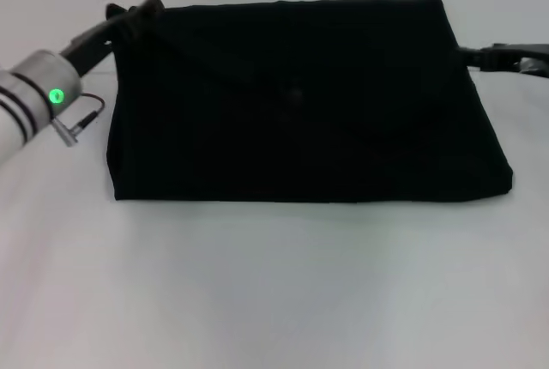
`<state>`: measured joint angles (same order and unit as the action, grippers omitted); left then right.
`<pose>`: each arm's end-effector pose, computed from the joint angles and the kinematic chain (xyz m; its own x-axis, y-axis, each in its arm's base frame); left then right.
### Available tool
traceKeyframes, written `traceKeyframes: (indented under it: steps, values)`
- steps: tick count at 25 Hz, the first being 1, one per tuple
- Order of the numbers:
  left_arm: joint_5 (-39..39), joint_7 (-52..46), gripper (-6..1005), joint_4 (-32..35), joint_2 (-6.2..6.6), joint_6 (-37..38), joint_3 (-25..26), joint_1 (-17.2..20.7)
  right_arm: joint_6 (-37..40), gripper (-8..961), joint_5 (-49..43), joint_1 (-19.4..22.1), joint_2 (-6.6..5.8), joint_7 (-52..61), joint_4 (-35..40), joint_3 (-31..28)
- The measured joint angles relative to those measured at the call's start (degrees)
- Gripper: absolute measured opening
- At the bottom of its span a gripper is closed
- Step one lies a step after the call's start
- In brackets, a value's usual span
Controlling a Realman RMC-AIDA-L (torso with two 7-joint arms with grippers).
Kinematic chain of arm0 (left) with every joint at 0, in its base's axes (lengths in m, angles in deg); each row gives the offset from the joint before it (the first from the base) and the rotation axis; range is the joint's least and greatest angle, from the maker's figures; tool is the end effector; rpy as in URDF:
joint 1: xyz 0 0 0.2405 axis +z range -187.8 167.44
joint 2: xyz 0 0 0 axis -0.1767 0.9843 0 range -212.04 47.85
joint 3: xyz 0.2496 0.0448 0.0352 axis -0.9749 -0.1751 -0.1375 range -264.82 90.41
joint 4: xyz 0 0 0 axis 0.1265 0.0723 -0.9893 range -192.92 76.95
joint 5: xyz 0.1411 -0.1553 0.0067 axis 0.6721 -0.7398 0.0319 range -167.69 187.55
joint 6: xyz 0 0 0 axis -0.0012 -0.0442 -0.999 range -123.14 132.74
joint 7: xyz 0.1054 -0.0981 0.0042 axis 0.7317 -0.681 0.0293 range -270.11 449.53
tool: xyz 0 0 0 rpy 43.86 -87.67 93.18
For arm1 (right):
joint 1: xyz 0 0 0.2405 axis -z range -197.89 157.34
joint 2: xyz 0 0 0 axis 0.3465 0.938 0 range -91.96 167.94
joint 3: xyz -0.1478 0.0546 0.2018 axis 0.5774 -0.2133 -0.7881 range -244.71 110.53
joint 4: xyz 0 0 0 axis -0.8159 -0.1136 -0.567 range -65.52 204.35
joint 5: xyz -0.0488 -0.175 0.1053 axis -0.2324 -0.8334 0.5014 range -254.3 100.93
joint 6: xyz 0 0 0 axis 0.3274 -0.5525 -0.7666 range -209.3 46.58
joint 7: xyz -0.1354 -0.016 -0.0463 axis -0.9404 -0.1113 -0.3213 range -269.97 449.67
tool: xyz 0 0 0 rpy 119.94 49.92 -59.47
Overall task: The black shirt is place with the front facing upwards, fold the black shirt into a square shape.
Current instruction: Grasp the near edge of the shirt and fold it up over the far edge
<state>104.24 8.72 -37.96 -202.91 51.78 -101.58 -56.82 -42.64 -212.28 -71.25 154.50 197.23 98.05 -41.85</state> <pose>-0.2559 0.4547 0.0189 0.2630 0.2940 0.9189 0.9516 -0.2359 -0.1969 0.2616 0.4797 0.0414 0.6229 -0.5332 -0.5724 -0.7682 -0.2785 -0.5765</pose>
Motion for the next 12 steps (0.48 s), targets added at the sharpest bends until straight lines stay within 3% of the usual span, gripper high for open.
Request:
traceKeyframes:
  steps: [3,7,12]
  values:
    - [0.29,-3.35,697,-0.09,1.09,4.14,-0.79,0.86,2.05,670,0.01,0.84,-0.76,1.64,1.63,0.06]
    - [0.42,-4.88,858,-0.36,1.24,3.78,-4.71,0.46,2.8,741,0.02,1.23,-1.17,2.31,1.81,0.08]
    - [0.41,-4.52,858,-0.21,0.45,1.71,-8.5,-1.01,2.6,757,-0.09,1.22,-1.16,2.42,1.34,0.08]
